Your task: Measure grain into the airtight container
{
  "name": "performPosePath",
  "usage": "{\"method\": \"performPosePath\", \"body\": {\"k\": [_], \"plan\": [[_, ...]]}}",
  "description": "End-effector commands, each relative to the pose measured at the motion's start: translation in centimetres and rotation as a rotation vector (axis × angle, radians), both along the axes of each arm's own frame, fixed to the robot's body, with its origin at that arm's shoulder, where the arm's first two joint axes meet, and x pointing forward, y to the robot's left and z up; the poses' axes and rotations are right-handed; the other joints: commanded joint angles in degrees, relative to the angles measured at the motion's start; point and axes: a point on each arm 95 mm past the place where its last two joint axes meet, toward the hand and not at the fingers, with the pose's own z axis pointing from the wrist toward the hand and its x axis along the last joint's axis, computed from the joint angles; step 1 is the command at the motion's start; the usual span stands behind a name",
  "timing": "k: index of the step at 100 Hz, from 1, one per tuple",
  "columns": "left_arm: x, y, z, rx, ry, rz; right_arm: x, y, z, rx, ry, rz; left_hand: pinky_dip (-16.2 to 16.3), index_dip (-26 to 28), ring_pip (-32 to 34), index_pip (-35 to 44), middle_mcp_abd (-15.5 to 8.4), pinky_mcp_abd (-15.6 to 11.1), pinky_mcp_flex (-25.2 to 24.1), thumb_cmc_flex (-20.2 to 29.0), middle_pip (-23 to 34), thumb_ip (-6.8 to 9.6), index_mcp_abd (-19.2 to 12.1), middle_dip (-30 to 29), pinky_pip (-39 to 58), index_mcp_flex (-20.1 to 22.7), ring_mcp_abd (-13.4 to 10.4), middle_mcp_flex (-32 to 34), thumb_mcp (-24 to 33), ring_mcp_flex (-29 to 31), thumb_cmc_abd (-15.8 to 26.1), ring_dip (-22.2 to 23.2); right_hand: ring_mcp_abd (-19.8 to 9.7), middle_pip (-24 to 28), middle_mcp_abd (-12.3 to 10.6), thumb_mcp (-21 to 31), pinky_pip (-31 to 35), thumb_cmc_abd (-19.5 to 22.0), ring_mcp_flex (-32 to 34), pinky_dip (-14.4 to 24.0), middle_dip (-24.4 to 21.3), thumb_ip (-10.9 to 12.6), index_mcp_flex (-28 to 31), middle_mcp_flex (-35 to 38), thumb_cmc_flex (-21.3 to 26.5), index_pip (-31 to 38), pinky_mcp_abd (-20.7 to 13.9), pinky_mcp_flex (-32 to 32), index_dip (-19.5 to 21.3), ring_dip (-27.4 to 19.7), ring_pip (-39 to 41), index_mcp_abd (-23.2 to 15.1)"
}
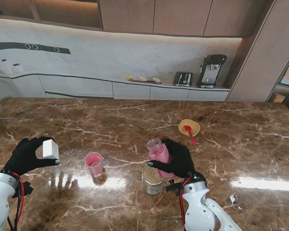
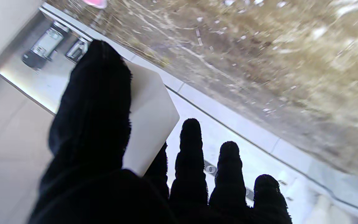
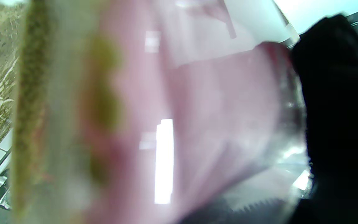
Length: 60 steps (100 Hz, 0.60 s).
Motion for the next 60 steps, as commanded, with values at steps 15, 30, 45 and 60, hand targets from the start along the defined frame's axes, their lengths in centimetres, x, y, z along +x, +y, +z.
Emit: {"method": "performPosePath", "body": {"k": [15, 30, 45, 60], "plan": [[0.8, -3.5, 5.9, 0.099, -0.055, -0.165, -0.1, -0.2, 0.2, -0.002, -0.001, -0.040, 11.98, 6.46, 4.67, 11.50, 0.08, 1.57, -2.52, 6.58, 1.99, 3.01, -4.82, 1.05, 5.40, 12.72, 2.35, 10.60, 4.06, 7.85, 12.34, 2.45, -5.01, 3.78, -8.35, 16.87, 1.02, 13.11, 2.04, 0.80, 0.85, 1.90, 6.09, 3.21, 14.21, 8.01, -1.90, 0.19, 1.23, 1.85, 1.68, -21.97], [1.6, -6.8, 9.3, 0.192, -0.048, -0.308, 0.0, -0.3, 0.3, -0.021, -0.011, -0.055, 19.09, 6.82, 6.66, 10.86, 0.59, 2.36, -3.32, 6.34, 2.70, 2.78, -4.18, 4.46, 7.71, 13.38, 2.64, 14.22, 4.19, 11.21, 12.29, 3.26, -4.91, 3.87, -8.24, 16.62, 1.12, 13.32, 2.15, 0.83, 0.86, 2.01, 5.89, 3.32, 14.40, 8.05, -1.87, 0.28, 1.44, 1.87, 1.78, -21.92], [2.6, -10.5, 11.5, 0.250, -0.016, -0.441, -0.1, -0.3, 0.5, -0.028, -0.026, -0.056, 22.18, 6.92, 7.43, 10.75, 0.74, 2.88, -3.53, 5.86, 2.53, 2.55, -3.93, 6.99, 8.19, 13.79, 2.93, 15.65, 4.61, 12.47, 12.03, 3.52, -4.84, 4.05, -7.94, 16.37, 1.49, 13.50, 2.48, 0.94, 0.90, 2.07, 5.88, 3.48, 14.52, 8.02, -1.90, 0.66, 1.58, 1.96, 2.11, -21.93], [3.7, -14.1, 12.1, 0.292, 0.047, -0.553, -0.3, -0.2, 0.9, -0.027, -0.052, -0.051, 23.39, 6.92, 8.12, 10.74, 0.86, 3.19, -3.42, 5.64, 2.73, 2.43, -3.53, 7.96, 8.59, 13.73, 3.25, 16.01, 4.63, 13.14, 12.10, 3.89, -4.84, 4.47, -8.38, 16.21, 2.08, 13.58, 3.17, 1.05, 1.04, 2.16, 5.89, 4.02, 14.73, 7.98, -1.95, 1.47, 1.70, 2.14, 2.70, -21.95]]}}
